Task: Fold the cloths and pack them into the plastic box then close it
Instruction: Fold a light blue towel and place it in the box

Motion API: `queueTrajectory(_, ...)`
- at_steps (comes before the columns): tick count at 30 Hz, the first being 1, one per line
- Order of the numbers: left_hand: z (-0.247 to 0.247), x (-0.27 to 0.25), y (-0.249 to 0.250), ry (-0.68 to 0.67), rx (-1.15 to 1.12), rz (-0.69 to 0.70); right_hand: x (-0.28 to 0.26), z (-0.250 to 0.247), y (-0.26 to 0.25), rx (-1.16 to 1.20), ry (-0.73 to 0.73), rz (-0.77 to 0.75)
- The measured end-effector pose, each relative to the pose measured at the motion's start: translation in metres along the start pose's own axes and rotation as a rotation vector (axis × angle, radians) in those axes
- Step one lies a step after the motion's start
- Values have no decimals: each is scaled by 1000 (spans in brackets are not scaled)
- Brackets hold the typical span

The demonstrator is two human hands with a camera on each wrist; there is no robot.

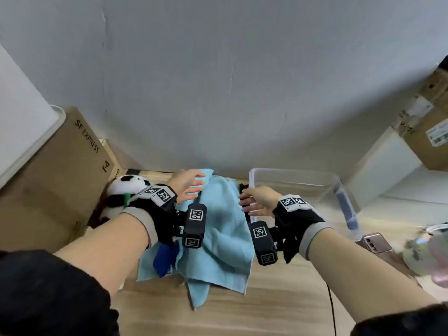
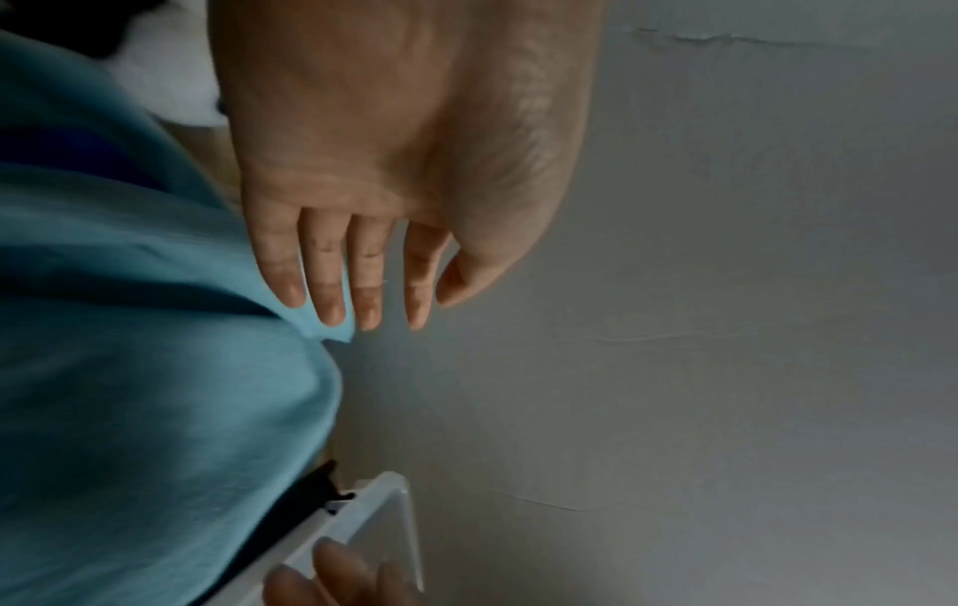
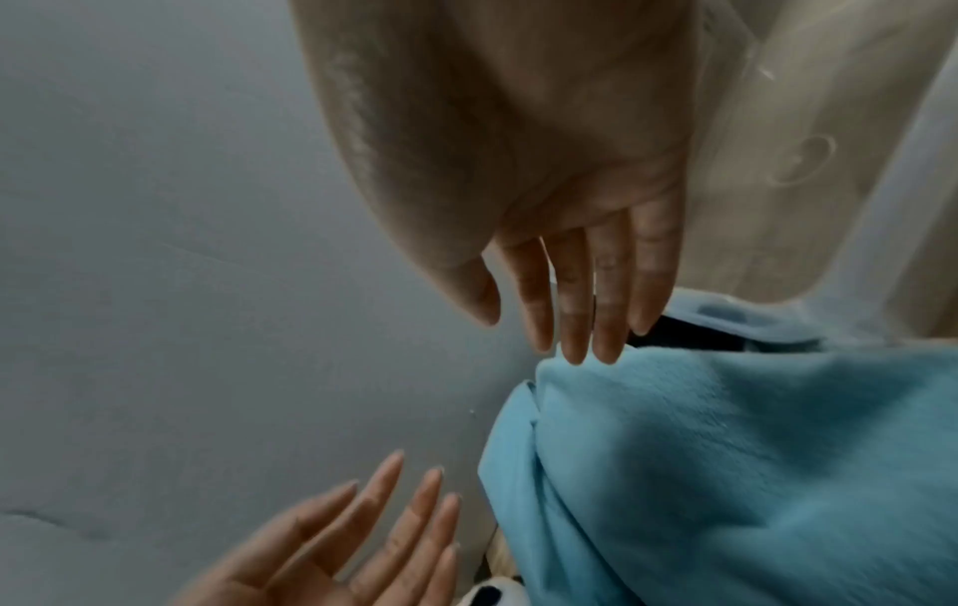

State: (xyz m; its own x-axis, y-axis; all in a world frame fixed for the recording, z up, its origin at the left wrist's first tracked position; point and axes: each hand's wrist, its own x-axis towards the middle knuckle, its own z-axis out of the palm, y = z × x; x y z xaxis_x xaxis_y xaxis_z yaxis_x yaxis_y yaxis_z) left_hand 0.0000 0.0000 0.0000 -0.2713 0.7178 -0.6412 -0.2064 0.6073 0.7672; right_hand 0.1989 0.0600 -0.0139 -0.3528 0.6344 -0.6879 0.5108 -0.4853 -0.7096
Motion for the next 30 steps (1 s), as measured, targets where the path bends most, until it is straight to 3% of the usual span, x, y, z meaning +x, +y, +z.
queueTrajectory(3,-11,17,-30,135,-12,-19,10,13,9,-1,12,39)
queueTrajectory(7,-30,37,-68,327,85,62,20,30,20,-15,-10,80)
queueTrajectory(13,-48,59,-105,295,289,-23,28,46,28,-25,-13,94)
queueTrajectory(20,-42,39,-76,370,156,160,20,45,24,-35,2,51)
queueTrajectory(24,-29,10,-22,294,30,358,8,47,7,-48,65,-139)
queueTrajectory(30,1,-32,41,137,-80,502,-23,50,-25,-166,93,-630)
